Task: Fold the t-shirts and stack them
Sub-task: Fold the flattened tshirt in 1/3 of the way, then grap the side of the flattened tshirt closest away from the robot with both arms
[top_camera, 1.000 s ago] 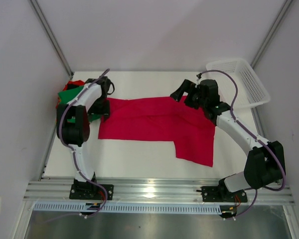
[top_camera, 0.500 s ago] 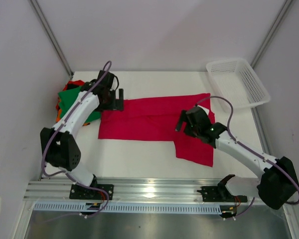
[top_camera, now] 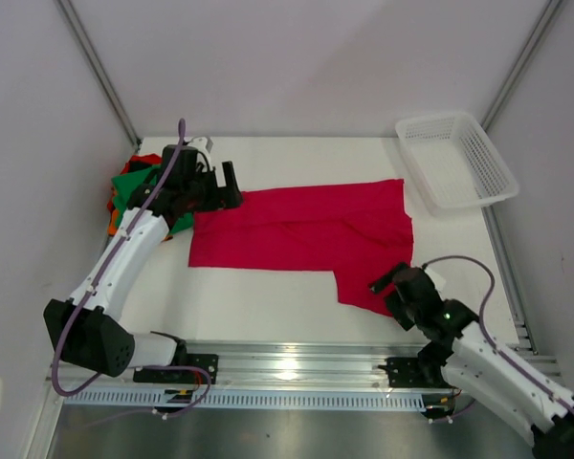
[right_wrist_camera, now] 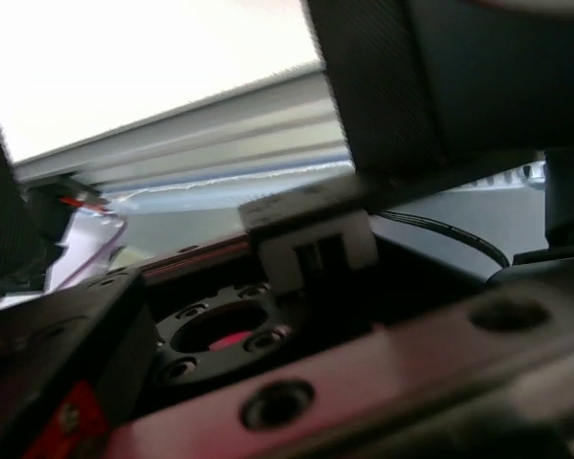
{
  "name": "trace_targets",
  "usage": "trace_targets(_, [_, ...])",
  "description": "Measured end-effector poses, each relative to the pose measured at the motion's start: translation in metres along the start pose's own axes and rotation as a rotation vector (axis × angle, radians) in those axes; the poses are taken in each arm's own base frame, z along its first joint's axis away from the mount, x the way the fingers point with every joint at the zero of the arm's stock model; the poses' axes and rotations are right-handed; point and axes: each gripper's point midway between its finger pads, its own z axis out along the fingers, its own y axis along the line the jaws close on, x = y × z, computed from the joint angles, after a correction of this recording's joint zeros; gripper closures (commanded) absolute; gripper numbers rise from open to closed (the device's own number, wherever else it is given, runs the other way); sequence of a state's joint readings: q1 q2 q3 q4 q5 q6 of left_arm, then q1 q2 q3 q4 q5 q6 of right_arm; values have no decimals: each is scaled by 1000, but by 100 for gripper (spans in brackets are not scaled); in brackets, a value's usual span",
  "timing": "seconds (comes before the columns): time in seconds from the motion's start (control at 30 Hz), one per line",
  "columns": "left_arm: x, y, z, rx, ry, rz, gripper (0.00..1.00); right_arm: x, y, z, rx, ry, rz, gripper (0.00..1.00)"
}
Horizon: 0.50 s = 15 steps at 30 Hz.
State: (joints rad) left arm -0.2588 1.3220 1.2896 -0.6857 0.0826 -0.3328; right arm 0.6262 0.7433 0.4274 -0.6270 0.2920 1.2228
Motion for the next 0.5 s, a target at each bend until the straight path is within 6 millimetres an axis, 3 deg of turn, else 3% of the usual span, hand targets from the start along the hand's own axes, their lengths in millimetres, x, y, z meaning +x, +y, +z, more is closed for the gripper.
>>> trace_targets(0.17, [8, -1, 2, 14, 24, -1, 1, 3, -21, -10, -96, -31, 271, 1])
trace_targets(0.5, [12, -2, 2, 24, 40, -2, 3, -10, -56, -24, 39, -110, 403, 1])
